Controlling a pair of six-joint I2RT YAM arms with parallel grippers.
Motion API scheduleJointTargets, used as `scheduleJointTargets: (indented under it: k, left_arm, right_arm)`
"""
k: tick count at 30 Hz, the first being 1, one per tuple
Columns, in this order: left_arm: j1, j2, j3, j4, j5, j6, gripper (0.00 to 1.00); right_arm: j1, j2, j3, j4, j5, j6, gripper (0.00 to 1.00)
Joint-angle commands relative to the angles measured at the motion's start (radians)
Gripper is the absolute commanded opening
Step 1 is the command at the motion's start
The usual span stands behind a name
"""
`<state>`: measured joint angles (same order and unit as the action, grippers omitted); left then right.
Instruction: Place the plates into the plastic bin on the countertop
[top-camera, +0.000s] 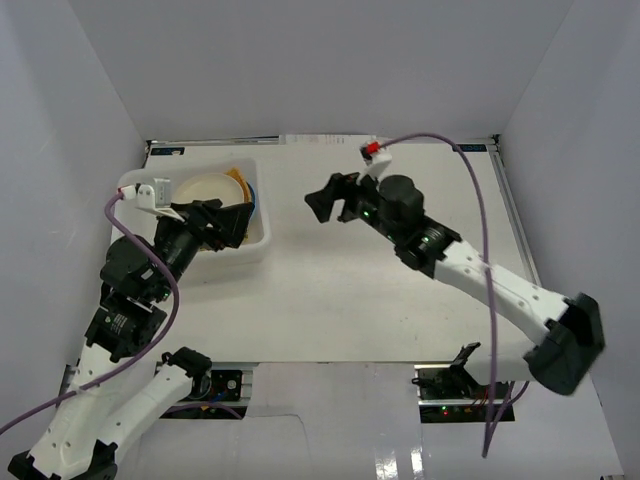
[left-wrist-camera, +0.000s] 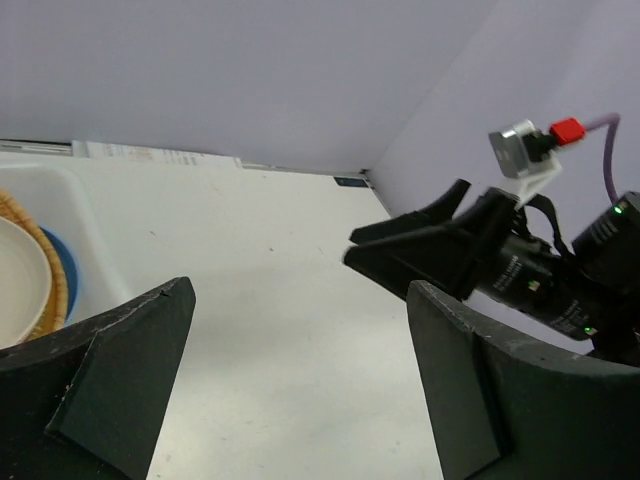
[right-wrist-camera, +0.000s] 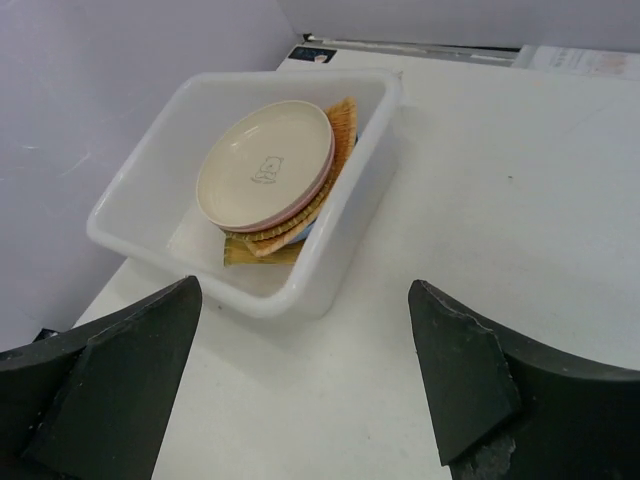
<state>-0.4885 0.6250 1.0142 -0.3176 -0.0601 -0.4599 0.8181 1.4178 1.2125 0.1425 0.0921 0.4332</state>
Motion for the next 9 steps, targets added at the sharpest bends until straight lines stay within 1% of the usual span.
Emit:
scheduleJointTargets:
  k: [1, 2, 4, 5, 6, 7, 9]
  left_arm:
    - [-0.002, -0.008, -0.009, -0.026, 0.143, -0.029, 0.98]
    - [-0.004, -0.014, -0.02, -0.029, 0.193, -0.036, 0.98]
    - [-0.002, -0.053, -0.064, -0.037, 0.227, -0.051, 0.98]
    - [-0.004, -0.068, -0.084, -0.04, 0.252, -0.052, 0.98]
    - [-0.004, -0.085, -0.106, -0.041, 0.262, -0.049, 0.98]
    - [-0.002, -0.118, -0.15, -0.041, 0.269, -0.051, 0.98]
    - [-0.004, -0.142, -0.18, -0.044, 0.252, -0.062, 0.98]
  right_arm:
    - [0.009, -0.221, -0.241, 0.039, 0.102, -0.062, 0.9]
    - [0.009, -0.338, -0.352, 0.025, 0.115, -0.063, 0.9]
    - [0.007, -0.445, -0.434, -0.024, 0.19, -0.063, 0.9]
    - [0.007, -0.542, -0.494, -0.088, 0.21, -0.063, 0.9]
    - [0.007, -0.587, -0.52, -0.11, 0.228, -0.063, 0.9]
    - [0.007, -0.673, -0.548, -0.122, 0.245, -0.071, 0.9]
    - [0.009, -0.747, -0.608, -0.136, 0.267, -0.073, 0.9]
